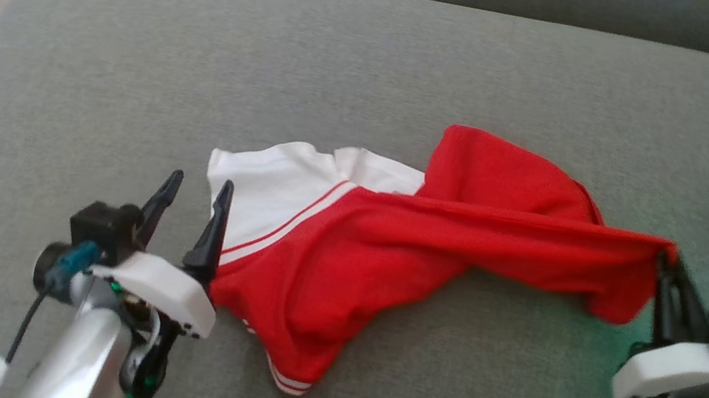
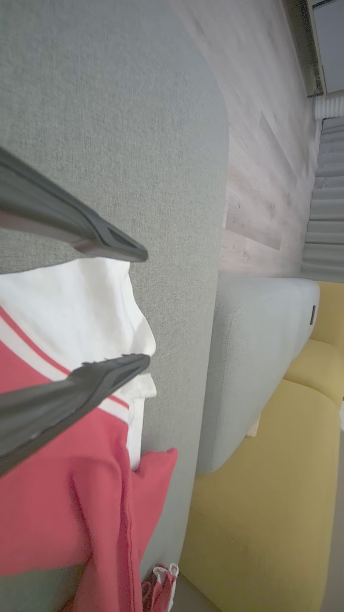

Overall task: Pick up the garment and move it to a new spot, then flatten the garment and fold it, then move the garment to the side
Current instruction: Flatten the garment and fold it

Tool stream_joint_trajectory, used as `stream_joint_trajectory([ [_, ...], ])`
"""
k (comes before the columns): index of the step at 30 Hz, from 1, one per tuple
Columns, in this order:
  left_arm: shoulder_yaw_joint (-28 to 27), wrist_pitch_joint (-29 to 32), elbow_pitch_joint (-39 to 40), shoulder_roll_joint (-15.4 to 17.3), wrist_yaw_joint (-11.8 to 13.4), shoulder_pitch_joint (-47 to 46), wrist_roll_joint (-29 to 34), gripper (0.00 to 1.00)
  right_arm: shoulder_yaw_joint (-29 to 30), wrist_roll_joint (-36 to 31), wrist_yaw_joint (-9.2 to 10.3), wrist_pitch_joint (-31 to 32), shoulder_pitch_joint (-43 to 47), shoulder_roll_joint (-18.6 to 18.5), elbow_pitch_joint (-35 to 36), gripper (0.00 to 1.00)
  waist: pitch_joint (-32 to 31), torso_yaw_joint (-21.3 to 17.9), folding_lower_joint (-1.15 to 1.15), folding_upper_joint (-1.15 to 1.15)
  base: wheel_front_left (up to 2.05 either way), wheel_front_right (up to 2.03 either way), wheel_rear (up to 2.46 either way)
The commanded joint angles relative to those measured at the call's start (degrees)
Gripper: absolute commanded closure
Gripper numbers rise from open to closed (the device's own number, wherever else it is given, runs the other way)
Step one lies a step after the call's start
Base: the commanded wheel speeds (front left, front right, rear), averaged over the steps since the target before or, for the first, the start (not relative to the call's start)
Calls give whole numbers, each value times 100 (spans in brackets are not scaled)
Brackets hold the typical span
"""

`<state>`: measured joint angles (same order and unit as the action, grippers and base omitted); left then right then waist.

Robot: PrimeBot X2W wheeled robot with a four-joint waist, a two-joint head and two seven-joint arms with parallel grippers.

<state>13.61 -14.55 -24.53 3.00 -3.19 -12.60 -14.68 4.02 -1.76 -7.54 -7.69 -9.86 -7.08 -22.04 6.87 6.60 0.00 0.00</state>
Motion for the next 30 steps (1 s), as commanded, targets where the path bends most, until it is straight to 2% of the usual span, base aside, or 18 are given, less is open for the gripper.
stream_joint_trajectory([
  [1, -235, -45, -5, 138, -46, -386, 72, 0, -40, -42, 5, 78, -94, -137, 329, 100, 48, -126, 0, 0, 0, 0, 0],
  [8, -72, 23, -917, 284, -252, -990, 88, 0, -233, 64, 5, 413, -11, -167, 801, 100, 175, -272, 0, 0, 0, 0, 0],
  [13, 134, 347, -1622, 388, -364, -1588, 20, 0, -491, 150, 5, 512, -100, -165, 958, 100, 310, -350, 0, 0, 0, 0, 0],
  [24, 381, 888, -2985, 507, -409, -2633, -51, 0, -684, 259, 5, 519, -246, -231, 1071, 100, 619, -494, 0, 0, 0, 0, 0],
  [30, 430, 847, -3345, 543, -346, -2811, -32, 0, -677, 263, 5, 503, -251, -240, 1077, 100, 650, -516, 0, 0, 0, 0, 0],
])
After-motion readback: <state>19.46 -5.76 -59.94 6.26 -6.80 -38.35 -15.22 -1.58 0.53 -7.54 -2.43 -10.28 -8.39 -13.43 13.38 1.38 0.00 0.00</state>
